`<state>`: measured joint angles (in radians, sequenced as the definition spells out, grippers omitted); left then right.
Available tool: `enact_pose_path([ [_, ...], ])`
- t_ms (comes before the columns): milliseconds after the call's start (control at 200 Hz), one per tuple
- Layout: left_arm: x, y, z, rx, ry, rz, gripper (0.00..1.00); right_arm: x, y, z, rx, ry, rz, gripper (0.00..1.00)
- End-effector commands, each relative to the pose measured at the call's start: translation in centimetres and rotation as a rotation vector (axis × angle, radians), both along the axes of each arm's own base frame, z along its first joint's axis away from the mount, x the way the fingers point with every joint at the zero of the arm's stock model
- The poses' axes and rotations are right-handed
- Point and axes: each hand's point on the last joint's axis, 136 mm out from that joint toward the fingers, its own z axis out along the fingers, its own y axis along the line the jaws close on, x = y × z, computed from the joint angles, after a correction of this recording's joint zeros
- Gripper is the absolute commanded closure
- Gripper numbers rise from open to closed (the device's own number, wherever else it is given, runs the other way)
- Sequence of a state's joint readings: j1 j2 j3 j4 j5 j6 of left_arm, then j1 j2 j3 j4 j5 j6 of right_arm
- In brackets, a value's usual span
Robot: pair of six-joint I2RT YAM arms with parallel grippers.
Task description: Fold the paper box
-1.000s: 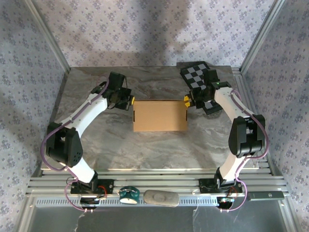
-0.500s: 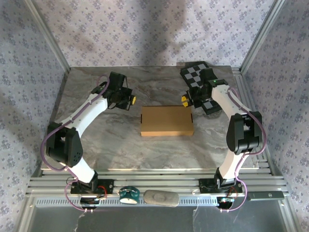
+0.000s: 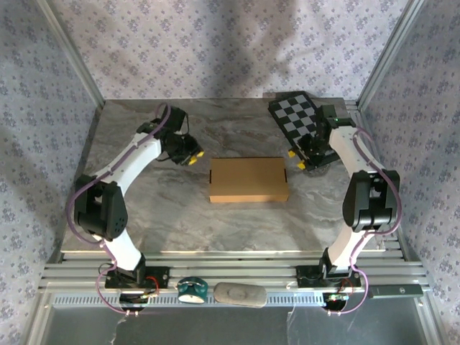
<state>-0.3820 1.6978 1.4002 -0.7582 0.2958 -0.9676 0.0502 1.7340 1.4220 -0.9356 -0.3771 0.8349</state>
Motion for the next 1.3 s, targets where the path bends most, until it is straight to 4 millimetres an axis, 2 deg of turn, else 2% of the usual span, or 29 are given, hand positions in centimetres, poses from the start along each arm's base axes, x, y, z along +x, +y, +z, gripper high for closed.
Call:
enact_pose_path([
  [0,-2.7,-0.7,-0.7,0.013,0.037,-0.126,0.72,-3.0,-0.7,-1.2,-0.042,0.044,0.104,0.58],
  [165,-4.0,-1.5,-3.8,0.003,0.111,-0.134,0.71,-4.7,-0.7,-4.5,-0.04,0.142,0.128,0.54],
  [250,-4.1,-0.6,-4.6,0.043,0.119,-0.117,0.71,-5.3,-0.7,-5.4,-0.055,0.187,0.125,0.57],
  [375,-4.7,2.1,-6.4,0.135,0.161,-0.077,0.73,-5.8,-2.0,-6.5,-0.159,0.207,0.132,0.67],
  [445,-4.8,2.3,-7.7,0.113,0.186,-0.061,0.75,-5.5,-2.1,-6.9,-0.199,0.194,0.159,0.7],
  [590,-3.7,1.1,-9.3,0.068,0.208,-0.064,0.77,-4.5,-0.8,-7.8,-0.218,0.205,0.218,0.73],
  [795,-1.2,0.3,-10.0,0.063,0.201,-0.056,0.79,-3.1,1.8,-8.7,-0.218,0.207,0.27,0.76],
  [949,-0.5,1.4,-9.4,0.09,0.199,-0.03,0.8,-1.9,4.1,-8.0,-0.212,0.178,0.323,0.78],
  [1054,-0.5,3.8,-7.5,0.147,0.185,0.026,0.78,-2.2,3.6,-6.8,-0.222,0.202,0.296,0.78],
  [1164,0.2,6.2,-5.5,0.158,0.18,0.137,0.72,-0.7,1.7,-4.6,-0.211,0.152,0.178,0.67],
  [1239,1.6,6.2,-4.6,0.117,0.186,0.187,0.68,1.5,0.9,-3.3,-0.19,0.103,0.109,0.57],
  [1294,2.7,6.0,-4.1,0.113,0.199,0.213,0.63,2.6,1.2,-2.8,-0.159,0.101,0.099,0.5],
])
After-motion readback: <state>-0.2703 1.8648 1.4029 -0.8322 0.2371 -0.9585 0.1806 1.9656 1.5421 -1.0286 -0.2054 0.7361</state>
